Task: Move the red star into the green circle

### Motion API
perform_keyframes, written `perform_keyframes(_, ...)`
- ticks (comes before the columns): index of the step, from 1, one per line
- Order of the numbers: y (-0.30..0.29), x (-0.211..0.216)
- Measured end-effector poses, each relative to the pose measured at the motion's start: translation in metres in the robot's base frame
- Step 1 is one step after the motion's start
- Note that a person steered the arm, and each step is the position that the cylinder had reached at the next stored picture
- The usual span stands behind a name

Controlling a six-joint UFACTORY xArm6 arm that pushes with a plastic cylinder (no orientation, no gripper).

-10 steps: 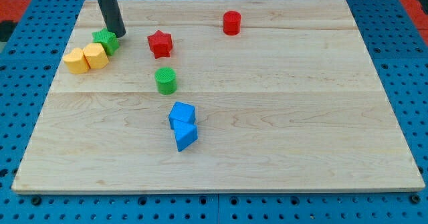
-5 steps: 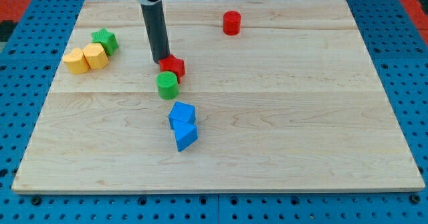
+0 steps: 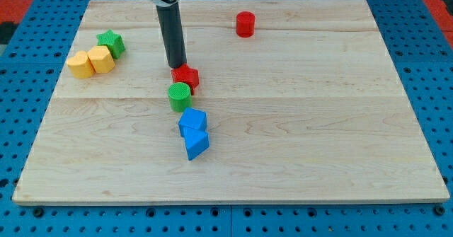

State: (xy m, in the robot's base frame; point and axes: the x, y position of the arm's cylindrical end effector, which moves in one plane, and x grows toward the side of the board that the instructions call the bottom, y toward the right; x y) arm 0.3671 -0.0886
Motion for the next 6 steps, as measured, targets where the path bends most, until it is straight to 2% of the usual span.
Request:
perform_keyframes(2,0.055,0.010)
perform_keyframes(3,0.055,0.012)
perform_keyframes(4,0.086,0.035)
perform_keyframes(6,0.075,0.086)
